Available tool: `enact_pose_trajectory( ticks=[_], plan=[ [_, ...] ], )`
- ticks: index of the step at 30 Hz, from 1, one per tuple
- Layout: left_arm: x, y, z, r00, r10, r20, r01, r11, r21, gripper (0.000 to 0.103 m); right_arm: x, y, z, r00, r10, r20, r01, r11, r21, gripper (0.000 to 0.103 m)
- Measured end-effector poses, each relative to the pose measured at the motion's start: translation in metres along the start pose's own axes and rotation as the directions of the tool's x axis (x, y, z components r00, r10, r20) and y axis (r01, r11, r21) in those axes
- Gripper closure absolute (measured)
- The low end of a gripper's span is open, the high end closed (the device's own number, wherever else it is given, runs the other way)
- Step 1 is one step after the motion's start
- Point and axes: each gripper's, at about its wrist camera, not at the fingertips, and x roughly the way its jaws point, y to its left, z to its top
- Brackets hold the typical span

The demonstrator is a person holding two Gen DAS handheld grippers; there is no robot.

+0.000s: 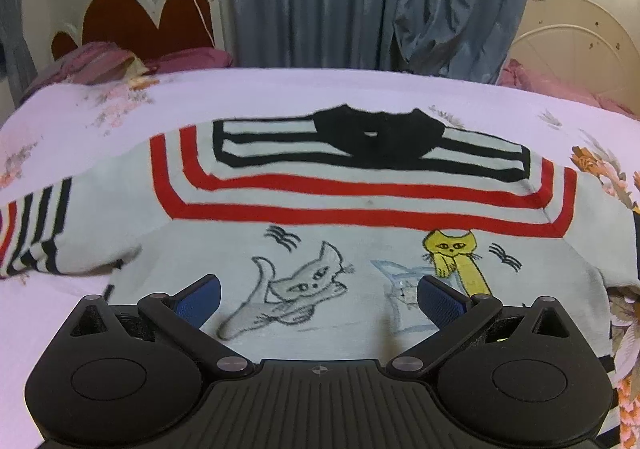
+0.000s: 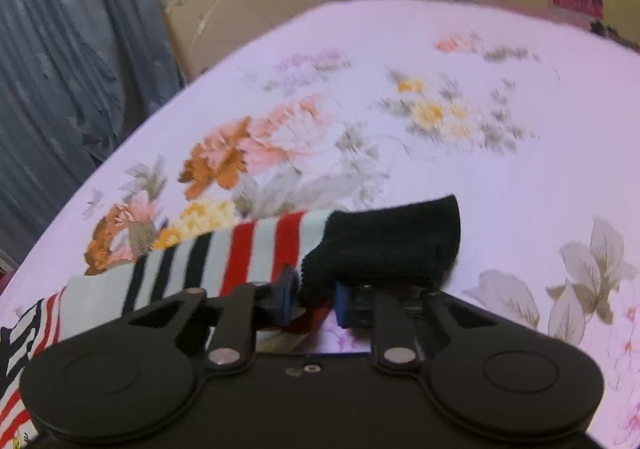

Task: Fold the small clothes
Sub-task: 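Carry the held sleeve across the sweater body and lower it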

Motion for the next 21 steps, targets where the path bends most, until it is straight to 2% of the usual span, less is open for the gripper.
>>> enact_pose_trajectory(
  ticks=[4, 8, 11, 14, 16, 20, 21],
  plan=[
    [-0.008, 0.01, 0.004, 0.999, -0.011, 0.03, 0.011, 1.0, -0.01, 0.0, -0.027, 0.04, 0.001, 0.994, 0.087, 0.07, -0.077, 0.987, -0.139, 0.088],
    [-0.015, 0.03, 0.012, 0.998, -0.021, 0.055, 0.024, 0.998, -0.062, 0.0, -0.057, 0.105, -0.013, 0.968, 0.242, 0.071, -0.213, 0.935, -0.282, 0.089],
    [-0.019, 0.048, 0.015, 0.996, -0.025, 0.081, 0.032, 0.995, -0.09, 0.0, -0.072, 0.162, -0.038, 0.931, 0.364, -0.014, -0.345, 0.87, -0.352, 0.091],
    [-0.02, 0.067, 0.016, 0.995, -0.038, 0.088, 0.047, 0.994, -0.097, 0.0, -0.082, 0.217, -0.077, 0.894, 0.436, -0.099, -0.434, 0.791, -0.43, 0.091],
    [-0.018, 0.082, 0.015, 0.994, -0.064, 0.087, 0.073, 0.991, -0.11, 0.0, -0.082, 0.252, -0.109, 0.87, 0.461, -0.173, -0.486, 0.748, -0.451, 0.091],
    [-0.013, 0.11, 0.009, 0.988, -0.126, 0.088, 0.138, 0.98, -0.146, 0.0, -0.076, 0.298, -0.162, 0.85, 0.445, -0.283, -0.527, 0.703, -0.477, 0.09],
    [-0.01, 0.116, 0.007, 0.987, -0.14, 0.08, 0.151, 0.976, -0.155, 0.0, -0.073, 0.308, -0.175, 0.839, 0.436, -0.326, -0.544, 0.689, -0.479, 0.088]
  ],
)
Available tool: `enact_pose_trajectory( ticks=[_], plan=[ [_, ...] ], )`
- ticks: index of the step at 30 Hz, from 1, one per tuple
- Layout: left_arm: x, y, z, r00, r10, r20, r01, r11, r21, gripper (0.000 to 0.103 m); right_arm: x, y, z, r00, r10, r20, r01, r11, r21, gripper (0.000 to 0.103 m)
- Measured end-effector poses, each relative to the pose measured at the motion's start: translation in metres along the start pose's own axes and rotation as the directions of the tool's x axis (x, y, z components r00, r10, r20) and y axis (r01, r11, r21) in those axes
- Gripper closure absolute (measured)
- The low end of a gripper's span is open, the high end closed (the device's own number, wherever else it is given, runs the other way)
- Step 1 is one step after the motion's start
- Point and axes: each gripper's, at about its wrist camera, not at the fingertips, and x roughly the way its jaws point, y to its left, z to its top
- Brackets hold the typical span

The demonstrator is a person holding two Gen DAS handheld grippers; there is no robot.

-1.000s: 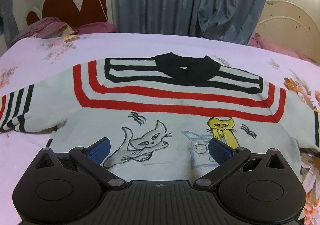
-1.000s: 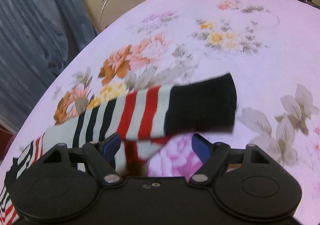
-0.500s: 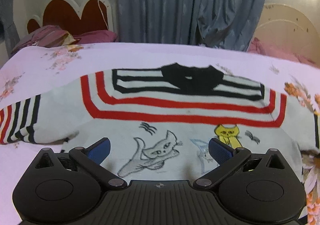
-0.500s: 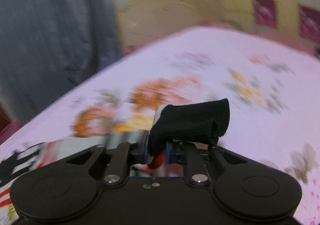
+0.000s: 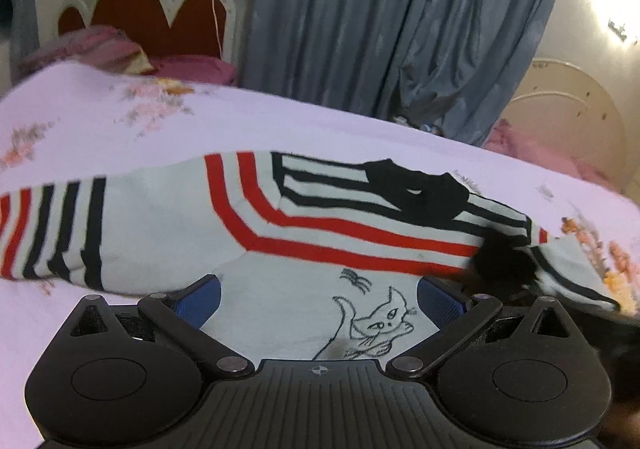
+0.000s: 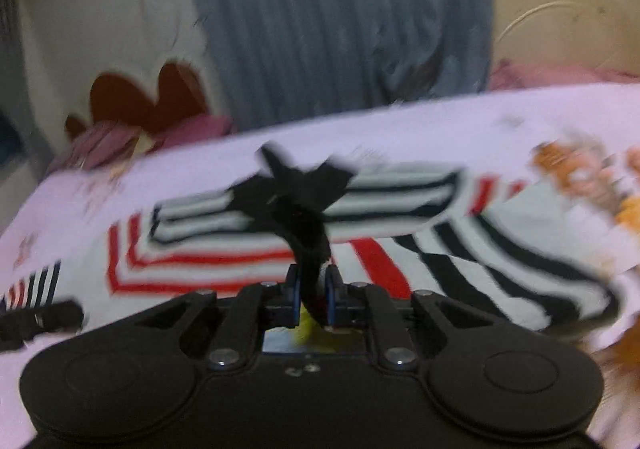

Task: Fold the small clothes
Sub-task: 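Carry the held sleeve across the sweater body and lower it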

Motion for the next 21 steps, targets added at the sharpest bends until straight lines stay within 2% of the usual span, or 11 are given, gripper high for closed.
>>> enact_pose_trajectory(
  ticks=[4, 6, 8, 10, 13, 15, 17, 18, 19, 20, 21],
  plan=[
    [0.012, 0.015, -0.002, 0.996, -0.079, -0.052, 0.078, 0.997, -0.008, 0.0, 0.012, 0.027, -0.016, 0.999, 0.008, -0.053, -0.008, 1.0, -0.002, 0.073],
    [0.019, 0.016, -0.003, 0.986, -0.145, -0.083, 0.145, 0.989, -0.006, 0.0, -0.001, 0.031, -0.019, 0.999, 0.004, -0.033, -0.004, 1.0, 0.007, 0.072],
    [0.03, 0.012, -0.003, 0.968, -0.22, -0.119, 0.22, 0.975, -0.018, 0.0, -0.022, 0.025, -0.021, 1.0, -0.022, -0.005, 0.022, 1.0, 0.013, 0.071],
    [0.04, 0.004, -0.003, 0.945, -0.289, -0.151, 0.286, 0.957, -0.041, 0.0, -0.046, 0.015, -0.025, 0.994, -0.099, 0.043, 0.098, 0.995, 0.018, 0.066],
    [0.059, -0.016, -0.007, 0.912, -0.356, -0.202, 0.349, 0.934, -0.072, 0.0, -0.071, -0.002, -0.035, 0.975, -0.206, 0.079, 0.205, 0.978, 0.023, 0.058],
    [0.07, -0.032, -0.011, 0.887, -0.396, -0.238, 0.388, 0.918, -0.083, 0.001, -0.084, -0.013, -0.041, 0.957, -0.275, 0.093, 0.274, 0.962, 0.023, 0.057],
    [0.079, -0.045, -0.017, 0.877, -0.409, -0.254, 0.4, 0.912, -0.086, 0.001, -0.089, -0.028, -0.045, 0.942, -0.319, 0.101, 0.317, 0.948, 0.035, 0.052],
    [0.084, -0.051, -0.019, 0.876, -0.407, -0.259, 0.398, 0.913, -0.086, 0.005, -0.091, -0.036, -0.047, 0.935, -0.339, 0.101, 0.337, 0.941, 0.04, 0.052],
    [0.089, -0.056, -0.022, 0.875, -0.406, -0.264, 0.398, 0.913, -0.089, 0.013, -0.09, -0.046, -0.047, 0.929, -0.357, 0.099, 0.355, 0.934, 0.04, 0.052],
    [0.093, -0.057, -0.023, 0.864, -0.427, -0.267, 0.415, 0.904, -0.103, 0.033, -0.086, -0.055, -0.046, 0.924, -0.372, 0.092, 0.37, 0.928, 0.04, 0.052],
    [0.097, -0.057, -0.025, 0.856, -0.441, -0.271, 0.422, 0.898, -0.128, 0.041, -0.082, -0.063, -0.047, 0.92, -0.381, 0.085, 0.379, 0.924, 0.044, 0.052]
  ],
)
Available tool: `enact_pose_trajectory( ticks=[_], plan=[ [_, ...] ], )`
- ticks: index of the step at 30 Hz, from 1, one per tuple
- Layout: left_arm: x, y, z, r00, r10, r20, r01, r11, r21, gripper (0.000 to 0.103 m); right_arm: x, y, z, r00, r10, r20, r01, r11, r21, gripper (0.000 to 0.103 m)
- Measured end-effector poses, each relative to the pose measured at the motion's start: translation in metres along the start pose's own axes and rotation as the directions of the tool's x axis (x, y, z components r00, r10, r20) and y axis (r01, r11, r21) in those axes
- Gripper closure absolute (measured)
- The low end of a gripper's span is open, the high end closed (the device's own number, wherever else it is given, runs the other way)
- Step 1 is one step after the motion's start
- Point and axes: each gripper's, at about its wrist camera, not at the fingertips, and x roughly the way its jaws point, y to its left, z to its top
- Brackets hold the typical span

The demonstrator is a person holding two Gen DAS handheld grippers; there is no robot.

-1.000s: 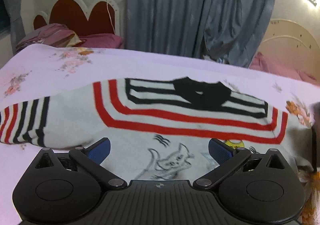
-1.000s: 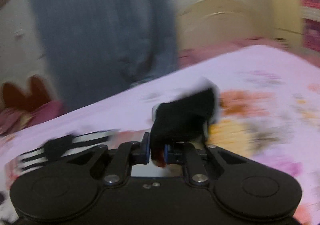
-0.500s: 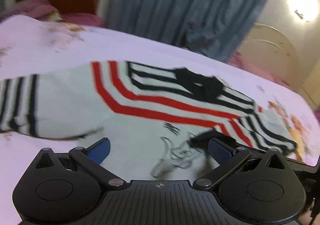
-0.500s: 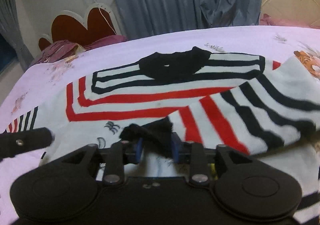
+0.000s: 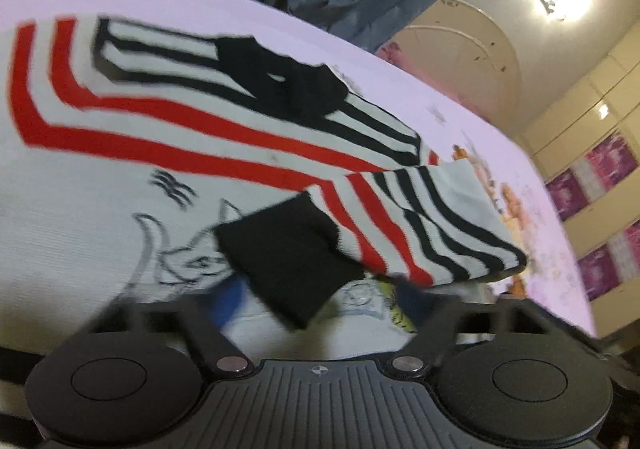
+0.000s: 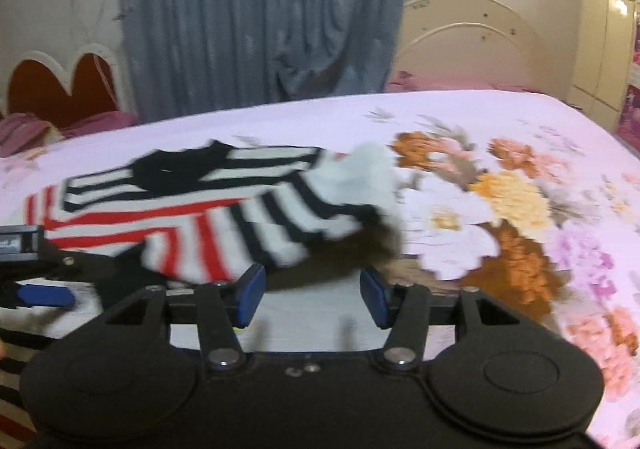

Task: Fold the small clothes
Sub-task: 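Carry the held sleeve across the sweater body and lower it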

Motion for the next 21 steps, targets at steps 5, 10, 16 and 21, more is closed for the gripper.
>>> enact_pose_trajectory(
  ticks=[5, 10, 16, 21],
  plan=[
    [0.01, -0.004, -0.002, 0.999, 0.019, 0.035, -0.02, 0.999, 0.03, 0.072, 0.035, -0.024, 0.0, 0.999, -0.022, -0.034, 0.023, 0.999, 0.04, 0.052],
    [-0.002, -0.007, 0.0, 0.996, 0.002, 0.091, -0.007, 0.998, 0.055, 0.094, 0.055, -0.034, 0.002, 0.998, 0.017, -0.063, -0.013, 0.998, 0.055, 0.053],
    [-0.049, 0.0, 0.026, 0.968, 0.025, 0.251, -0.033, 0.999, 0.028, 0.101, 0.067, -0.032, 0.008, 0.996, 0.044, -0.077, -0.039, 0.998, 0.057, 0.064],
    [-0.072, 0.03, 0.034, 0.949, 0.113, 0.294, -0.121, 0.993, 0.007, 0.101, 0.068, -0.025, 0.012, 0.995, 0.074, -0.071, -0.07, 0.996, 0.056, 0.066]
  ],
)
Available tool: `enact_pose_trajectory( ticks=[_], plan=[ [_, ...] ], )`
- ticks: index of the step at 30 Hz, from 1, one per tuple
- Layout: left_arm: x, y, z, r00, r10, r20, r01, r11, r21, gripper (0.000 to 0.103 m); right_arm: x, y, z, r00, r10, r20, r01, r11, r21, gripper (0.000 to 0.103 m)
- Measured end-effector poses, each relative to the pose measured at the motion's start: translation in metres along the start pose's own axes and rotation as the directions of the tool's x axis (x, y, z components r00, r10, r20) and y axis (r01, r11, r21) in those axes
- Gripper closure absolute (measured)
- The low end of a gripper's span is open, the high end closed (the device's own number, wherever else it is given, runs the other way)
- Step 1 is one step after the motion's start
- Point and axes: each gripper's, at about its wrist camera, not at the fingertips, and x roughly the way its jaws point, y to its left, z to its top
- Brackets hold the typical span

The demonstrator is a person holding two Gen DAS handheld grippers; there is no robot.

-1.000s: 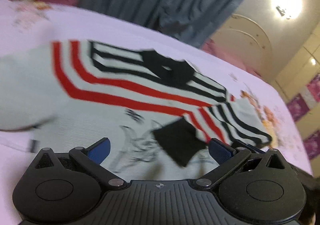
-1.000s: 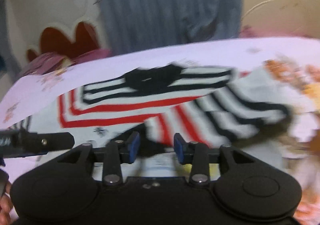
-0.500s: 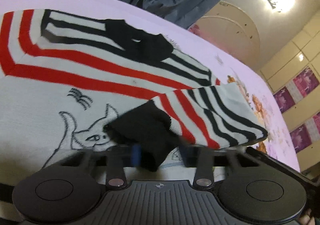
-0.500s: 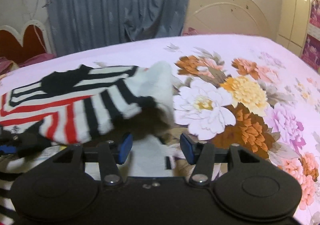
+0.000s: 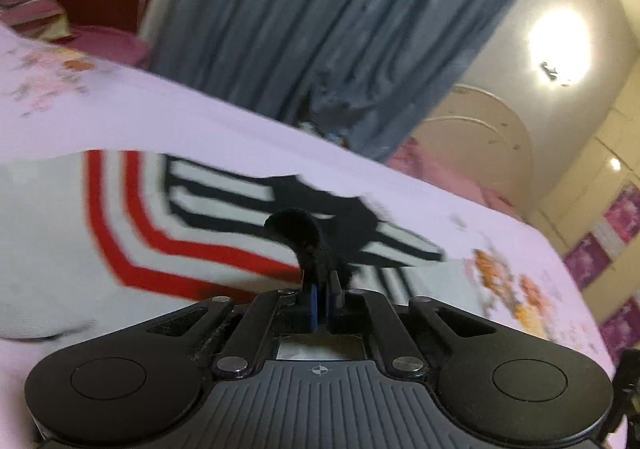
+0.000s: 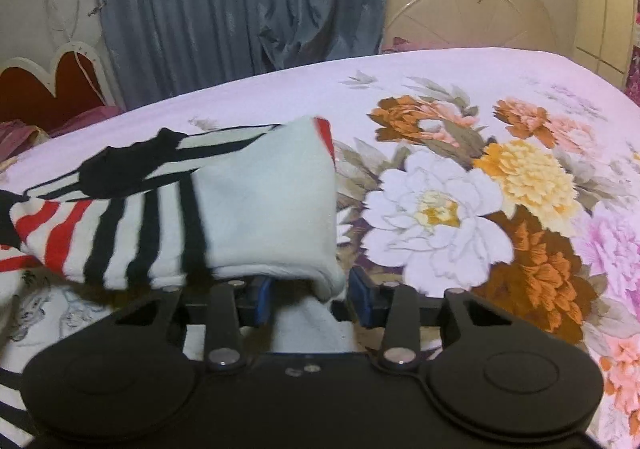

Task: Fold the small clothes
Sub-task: 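Carry the held sleeve across the sweater body and lower it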

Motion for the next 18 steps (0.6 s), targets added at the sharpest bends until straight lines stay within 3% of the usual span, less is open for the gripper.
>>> enact_pose_trajectory(
  ticks=[4, 8, 11, 13, 15, 16, 18],
  plan=[
    [0.014, 0.023, -0.012, 0.995, 0.097, -0.026, -0.096, 0.995, 0.026, 0.101, 0.002, 0.004, -0.001, 1.0, 0.008, -0.009, -0.008, 1.0, -0.004, 0.081],
    [0.035, 0.03, -0.029, 0.983, 0.149, -0.103, -0.142, 0.987, 0.072, 0.1, 0.009, -0.002, -0.009, 0.999, -0.014, -0.05, 0.013, 1.0, -0.022, 0.086],
    [0.033, 0.026, -0.031, 0.979, 0.182, -0.096, -0.17, 0.978, 0.122, 0.1, 0.005, -0.013, -0.012, 0.998, -0.013, -0.069, 0.013, 1.0, -0.006, 0.085],
    [0.026, 0.028, -0.027, 0.971, 0.222, -0.085, -0.211, 0.969, 0.128, 0.089, -0.001, -0.02, -0.014, 0.996, -0.003, -0.091, 0.003, 1.0, -0.004, 0.085],
    [0.013, 0.029, -0.022, 0.965, 0.258, -0.055, -0.251, 0.962, 0.111, 0.049, -0.013, -0.027, -0.017, 0.995, 0.033, -0.092, -0.032, 0.999, 0.011, 0.08],
    [0.004, 0.031, -0.023, 0.964, 0.264, -0.026, -0.26, 0.96, 0.1, 0.041, -0.02, -0.03, -0.017, 0.996, 0.039, -0.078, -0.038, 0.999, 0.017, 0.072],
    [-0.007, 0.026, -0.021, 0.968, 0.25, 0.014, -0.25, 0.962, 0.111, 0.038, -0.032, -0.035, -0.014, 0.998, 0.044, -0.039, -0.043, 0.999, 0.027, 0.063]
  ],
)
